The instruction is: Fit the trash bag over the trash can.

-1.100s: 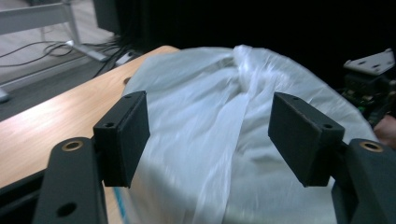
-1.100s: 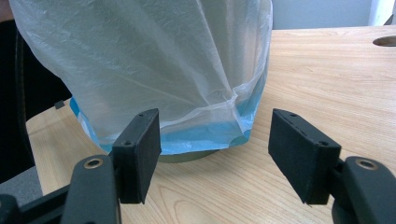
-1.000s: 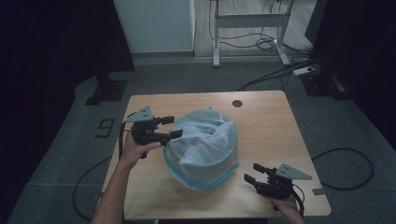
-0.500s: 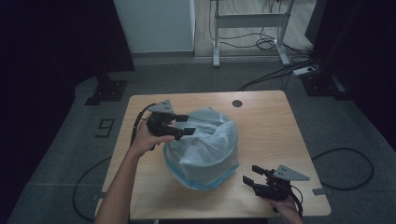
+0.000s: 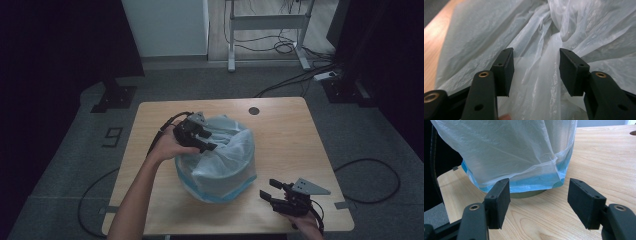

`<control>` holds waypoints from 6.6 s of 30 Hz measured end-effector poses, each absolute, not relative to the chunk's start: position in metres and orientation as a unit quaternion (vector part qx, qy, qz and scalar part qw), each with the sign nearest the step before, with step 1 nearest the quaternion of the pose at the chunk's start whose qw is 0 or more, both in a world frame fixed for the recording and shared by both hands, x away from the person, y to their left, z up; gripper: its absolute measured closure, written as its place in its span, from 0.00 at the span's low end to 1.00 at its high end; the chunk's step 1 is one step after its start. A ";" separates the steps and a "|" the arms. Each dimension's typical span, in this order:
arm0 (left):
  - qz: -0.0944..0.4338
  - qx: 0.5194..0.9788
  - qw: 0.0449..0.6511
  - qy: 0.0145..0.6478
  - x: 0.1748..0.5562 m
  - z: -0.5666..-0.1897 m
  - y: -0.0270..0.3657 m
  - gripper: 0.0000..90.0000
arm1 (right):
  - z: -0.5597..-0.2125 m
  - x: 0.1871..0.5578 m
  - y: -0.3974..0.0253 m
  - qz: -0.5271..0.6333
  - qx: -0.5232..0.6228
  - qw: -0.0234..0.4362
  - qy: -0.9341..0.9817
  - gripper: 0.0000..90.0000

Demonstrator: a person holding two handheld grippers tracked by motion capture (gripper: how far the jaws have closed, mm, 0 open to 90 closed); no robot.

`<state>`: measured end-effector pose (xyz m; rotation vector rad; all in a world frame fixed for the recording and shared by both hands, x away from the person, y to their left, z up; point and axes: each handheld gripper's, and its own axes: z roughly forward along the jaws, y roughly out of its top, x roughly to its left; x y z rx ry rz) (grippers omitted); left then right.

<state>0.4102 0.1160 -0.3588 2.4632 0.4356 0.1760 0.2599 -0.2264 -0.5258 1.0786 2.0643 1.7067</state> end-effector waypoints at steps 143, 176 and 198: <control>0.026 0.966 0.221 0.127 0.365 -0.358 0.118 0.42 | -0.530 0.264 -0.233 0.571 0.378 0.126 0.718 0.36; 0.111 0.898 0.378 0.194 0.334 -0.340 0.184 0.38 | -0.530 0.264 -0.242 0.569 0.388 0.132 0.713 0.36; 0.136 0.839 0.445 0.281 0.275 -0.401 0.262 0.37 | -0.531 0.262 -0.252 0.566 0.402 0.140 0.706 0.36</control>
